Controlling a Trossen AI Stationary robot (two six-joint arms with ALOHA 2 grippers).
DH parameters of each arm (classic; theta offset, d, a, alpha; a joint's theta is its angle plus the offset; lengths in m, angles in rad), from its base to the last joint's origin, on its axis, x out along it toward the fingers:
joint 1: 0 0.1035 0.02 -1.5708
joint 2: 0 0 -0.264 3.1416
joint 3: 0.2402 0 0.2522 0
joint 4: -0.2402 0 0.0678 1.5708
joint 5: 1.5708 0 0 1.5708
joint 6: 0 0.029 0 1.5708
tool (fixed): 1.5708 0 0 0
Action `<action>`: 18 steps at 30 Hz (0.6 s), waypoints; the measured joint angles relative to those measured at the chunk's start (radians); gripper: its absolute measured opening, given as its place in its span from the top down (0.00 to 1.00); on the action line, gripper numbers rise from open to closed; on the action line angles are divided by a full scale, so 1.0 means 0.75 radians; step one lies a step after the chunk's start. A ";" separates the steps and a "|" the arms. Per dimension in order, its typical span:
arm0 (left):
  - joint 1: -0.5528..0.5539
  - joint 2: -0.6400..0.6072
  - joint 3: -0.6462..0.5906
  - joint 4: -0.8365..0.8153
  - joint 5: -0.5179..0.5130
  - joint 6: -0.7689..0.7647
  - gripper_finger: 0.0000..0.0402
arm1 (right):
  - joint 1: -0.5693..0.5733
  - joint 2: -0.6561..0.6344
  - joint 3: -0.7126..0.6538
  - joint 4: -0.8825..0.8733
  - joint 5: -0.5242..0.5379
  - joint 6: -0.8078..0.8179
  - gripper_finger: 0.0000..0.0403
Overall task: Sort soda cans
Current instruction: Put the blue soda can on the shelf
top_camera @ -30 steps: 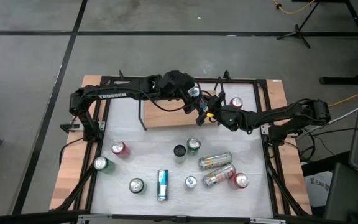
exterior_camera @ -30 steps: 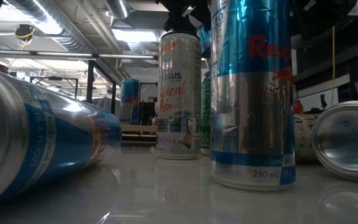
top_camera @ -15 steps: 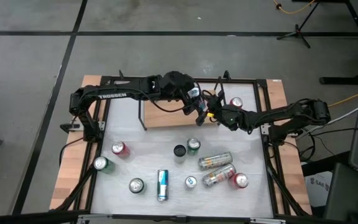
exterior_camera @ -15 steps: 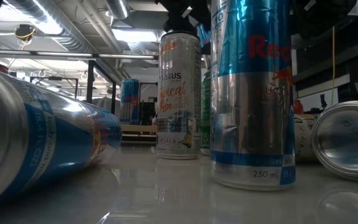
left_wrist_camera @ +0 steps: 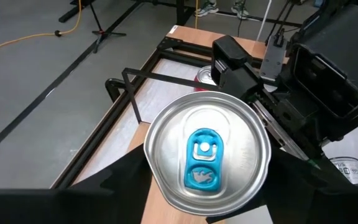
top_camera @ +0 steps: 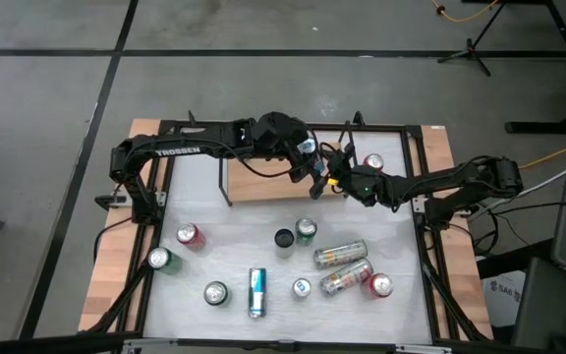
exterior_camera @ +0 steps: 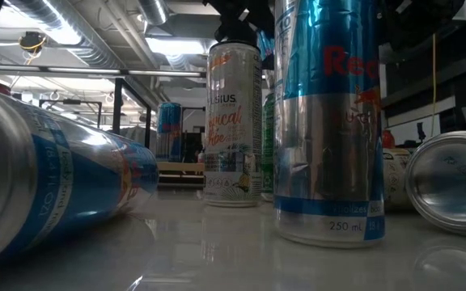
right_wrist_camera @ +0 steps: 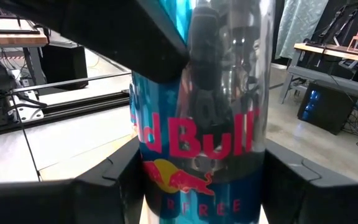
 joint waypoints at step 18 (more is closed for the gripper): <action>0.000 0.001 0.000 0.003 -0.002 0.006 0.45 | 0.000 -0.001 0.000 -0.011 0.006 0.003 0.43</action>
